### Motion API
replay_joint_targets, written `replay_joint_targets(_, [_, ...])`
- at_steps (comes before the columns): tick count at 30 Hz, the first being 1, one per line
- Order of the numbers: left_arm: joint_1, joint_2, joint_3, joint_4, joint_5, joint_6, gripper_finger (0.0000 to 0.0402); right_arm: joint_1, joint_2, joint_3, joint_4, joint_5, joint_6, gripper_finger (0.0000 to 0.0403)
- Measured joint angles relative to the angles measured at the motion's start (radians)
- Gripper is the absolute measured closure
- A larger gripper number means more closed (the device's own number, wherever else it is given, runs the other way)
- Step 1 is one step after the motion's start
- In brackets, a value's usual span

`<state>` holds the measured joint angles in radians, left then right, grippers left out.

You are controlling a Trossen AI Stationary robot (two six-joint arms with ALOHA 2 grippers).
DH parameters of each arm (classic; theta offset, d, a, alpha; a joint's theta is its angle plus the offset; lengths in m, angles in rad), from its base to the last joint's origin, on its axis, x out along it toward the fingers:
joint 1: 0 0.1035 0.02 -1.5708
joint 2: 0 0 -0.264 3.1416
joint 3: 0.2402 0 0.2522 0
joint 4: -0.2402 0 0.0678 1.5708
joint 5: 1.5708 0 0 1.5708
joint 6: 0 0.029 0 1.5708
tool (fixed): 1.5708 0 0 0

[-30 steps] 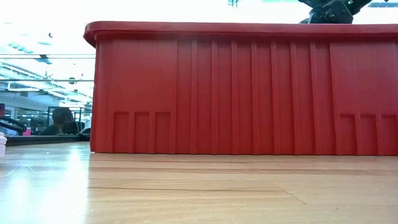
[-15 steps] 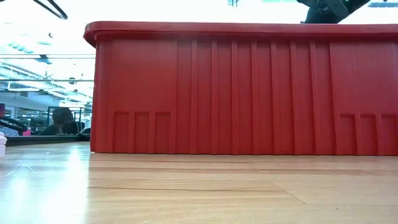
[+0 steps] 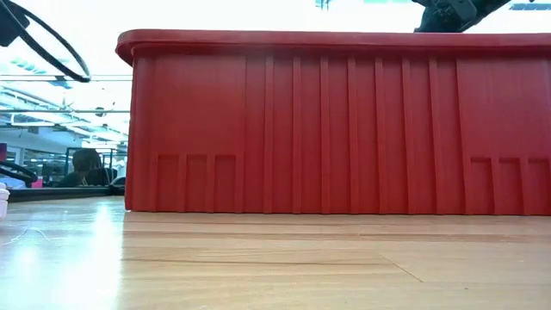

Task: Pick and place slides into bin
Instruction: Put the pink slide into the red bin

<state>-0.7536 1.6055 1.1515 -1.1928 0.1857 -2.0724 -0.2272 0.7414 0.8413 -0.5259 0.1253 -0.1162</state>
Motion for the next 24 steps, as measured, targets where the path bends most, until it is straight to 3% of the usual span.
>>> replay_joint_targets(10, [0.014,0.079,0.000,-0.093,0.084,-0.064,0.0284,0.000,0.000,0.000,0.000,0.002,0.000,0.0230])
replay_joint_targets(24, [0.012,0.079,0.000,-0.087,0.077,-0.121,0.0284,0.000,0.000,0.000,0.000,0.003,-0.003,0.0234])
